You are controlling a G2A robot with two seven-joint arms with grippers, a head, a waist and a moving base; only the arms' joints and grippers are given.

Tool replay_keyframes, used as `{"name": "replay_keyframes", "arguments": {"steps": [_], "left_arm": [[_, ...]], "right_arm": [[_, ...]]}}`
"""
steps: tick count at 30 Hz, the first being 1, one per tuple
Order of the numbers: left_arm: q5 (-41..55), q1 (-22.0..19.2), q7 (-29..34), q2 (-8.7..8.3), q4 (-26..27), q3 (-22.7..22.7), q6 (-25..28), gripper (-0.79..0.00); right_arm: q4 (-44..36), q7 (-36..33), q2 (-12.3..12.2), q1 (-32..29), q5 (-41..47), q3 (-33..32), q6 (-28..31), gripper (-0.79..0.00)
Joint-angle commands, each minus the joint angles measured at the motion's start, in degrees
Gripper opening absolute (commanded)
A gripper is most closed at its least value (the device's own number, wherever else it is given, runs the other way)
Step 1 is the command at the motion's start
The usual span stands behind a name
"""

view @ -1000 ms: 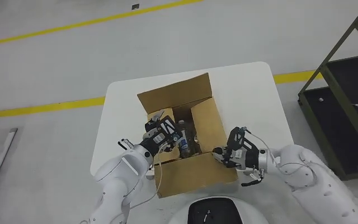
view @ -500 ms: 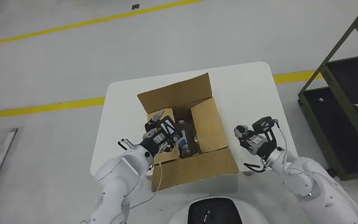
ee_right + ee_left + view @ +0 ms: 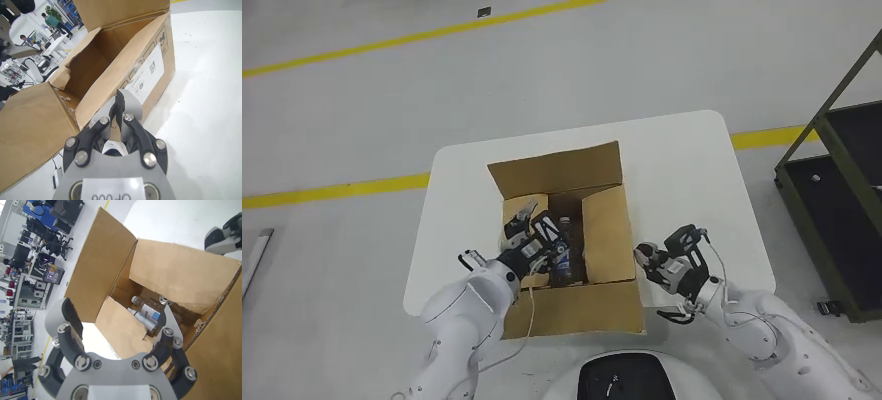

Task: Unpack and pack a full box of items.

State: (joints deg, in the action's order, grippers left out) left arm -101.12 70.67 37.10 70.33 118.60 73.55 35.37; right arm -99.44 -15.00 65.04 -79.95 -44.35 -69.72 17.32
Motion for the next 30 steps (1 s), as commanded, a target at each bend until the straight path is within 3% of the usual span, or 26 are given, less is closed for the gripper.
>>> {"name": "replay_keyframes", "arguments": {"steps": [1,9,21,23,25,28,29,30], "left_arm": [[-1.48,-0.76,0.63,0.08,-1.51,-1.26,-0.43,0.000],[-6.30,-3.29,3.63,0.52,-8.75,-5.38,-3.08,0.000],[-13.07,-4.81,4.86,0.74,-11.85,-6.93,-5.95,-0.012],[-13.54,-4.66,4.97,0.75,-11.95,-6.88,-5.95,-0.102],[-13.82,-4.48,5.13,0.75,-11.84,-6.63,-6.18,-0.329],[-14.89,-4.30,4.99,0.68,-11.13,-5.96,-6.61,-0.520],[-15.09,-4.25,4.92,0.66,-10.86,-5.75,-6.68,-0.680],[-15.08,-4.06,4.85,0.64,-10.44,-5.41,-6.91,-0.717]], "right_arm": [[-1.07,1.04,-0.11,-0.40,0.36,-1.37,-0.32,-0.785],[-6.70,0.98,-0.39,0.43,0.86,-4.93,-0.10,-0.785],[-0.84,-3.88,1.34,9.00,-2.66,5.00,-2.65,-0.785],[0.88,-4.43,1.70,10.29,-3.32,6.70,-2.76,-0.785],[2.24,-4.88,1.93,11.11,-3.79,7.70,-2.85,-0.785],[3.40,-4.99,2.18,11.84,-3.72,8.27,-3.05,-0.785],[3.58,-5.06,2.21,11.92,-3.66,8.31,-3.05,-0.785],[3.78,-5.23,2.24,12.06,-3.67,8.31,-3.04,-0.785]]}}
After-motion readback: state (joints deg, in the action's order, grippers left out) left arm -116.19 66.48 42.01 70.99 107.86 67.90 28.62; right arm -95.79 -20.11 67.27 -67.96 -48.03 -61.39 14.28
